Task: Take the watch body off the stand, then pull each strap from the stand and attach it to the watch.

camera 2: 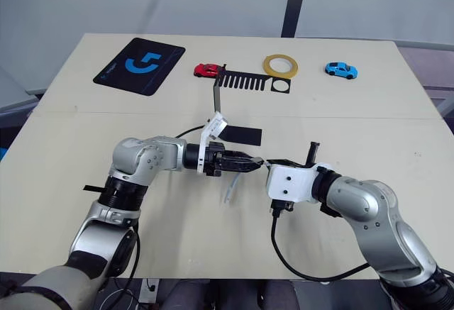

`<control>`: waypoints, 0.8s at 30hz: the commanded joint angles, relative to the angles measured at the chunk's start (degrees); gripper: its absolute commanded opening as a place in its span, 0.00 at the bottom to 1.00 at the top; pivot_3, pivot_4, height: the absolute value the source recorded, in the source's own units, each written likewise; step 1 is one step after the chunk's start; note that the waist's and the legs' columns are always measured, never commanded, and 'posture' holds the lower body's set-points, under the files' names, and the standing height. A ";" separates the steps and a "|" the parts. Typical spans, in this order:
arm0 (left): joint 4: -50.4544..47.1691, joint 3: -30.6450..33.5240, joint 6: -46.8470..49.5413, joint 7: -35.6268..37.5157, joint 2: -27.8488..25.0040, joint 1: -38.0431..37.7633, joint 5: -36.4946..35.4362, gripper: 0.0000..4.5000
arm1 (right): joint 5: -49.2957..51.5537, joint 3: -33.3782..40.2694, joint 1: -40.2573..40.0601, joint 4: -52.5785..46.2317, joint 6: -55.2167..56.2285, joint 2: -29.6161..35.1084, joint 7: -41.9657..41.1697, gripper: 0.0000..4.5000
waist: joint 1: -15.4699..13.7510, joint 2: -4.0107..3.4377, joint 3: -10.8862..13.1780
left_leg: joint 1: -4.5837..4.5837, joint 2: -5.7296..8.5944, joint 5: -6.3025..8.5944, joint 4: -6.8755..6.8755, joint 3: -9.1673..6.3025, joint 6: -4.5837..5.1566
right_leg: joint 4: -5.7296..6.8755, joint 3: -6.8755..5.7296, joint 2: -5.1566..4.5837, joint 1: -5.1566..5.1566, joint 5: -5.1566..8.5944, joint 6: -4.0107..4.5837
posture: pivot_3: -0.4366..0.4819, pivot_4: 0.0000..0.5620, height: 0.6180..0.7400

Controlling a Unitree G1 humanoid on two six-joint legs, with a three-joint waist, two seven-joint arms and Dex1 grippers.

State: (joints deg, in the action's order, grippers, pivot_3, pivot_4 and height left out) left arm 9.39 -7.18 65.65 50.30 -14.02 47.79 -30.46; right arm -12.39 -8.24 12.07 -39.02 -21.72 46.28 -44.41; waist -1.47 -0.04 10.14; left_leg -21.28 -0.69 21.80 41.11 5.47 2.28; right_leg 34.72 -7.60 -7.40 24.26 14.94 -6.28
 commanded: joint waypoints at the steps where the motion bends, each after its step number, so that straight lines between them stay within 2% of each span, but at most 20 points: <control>1: -3.21 -0.17 0.29 0.66 1.84 0.71 -2.82 0.38 | -0.15 -0.17 1.32 -1.71 0.32 -0.66 0.05 0.00 | -0.02 0.00 0.00 | 0.00 0.00 0.00 0.00 0.00 0.00 | 0.00 0.00 0.00 0.00 0.00 0.00 | 0.48 0.27 0.93; 24: -3.70 1.20 1.32 -0.66 3.79 0.49 -2.87 0.38 | -1.50 -0.88 2.80 -2.27 -3.07 -1.49 -0.10 0.00 | -0.02 0.00 0.00 | 0.00 0.00 0.00 0.00 0.00 0.00 | 0.00 0.00 0.00 0.00 0.00 0.00 | 0.48 0.27 0.93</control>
State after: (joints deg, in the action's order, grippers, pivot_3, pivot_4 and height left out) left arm 8.76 -5.44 67.03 49.04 -12.00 47.80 -30.47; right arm -13.63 -8.84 13.38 -38.95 -25.11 45.36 -44.71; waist -1.49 -0.04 10.14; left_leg -21.28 -0.69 21.80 41.11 5.47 2.28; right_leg 34.72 -7.60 -7.40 24.26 14.94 -6.28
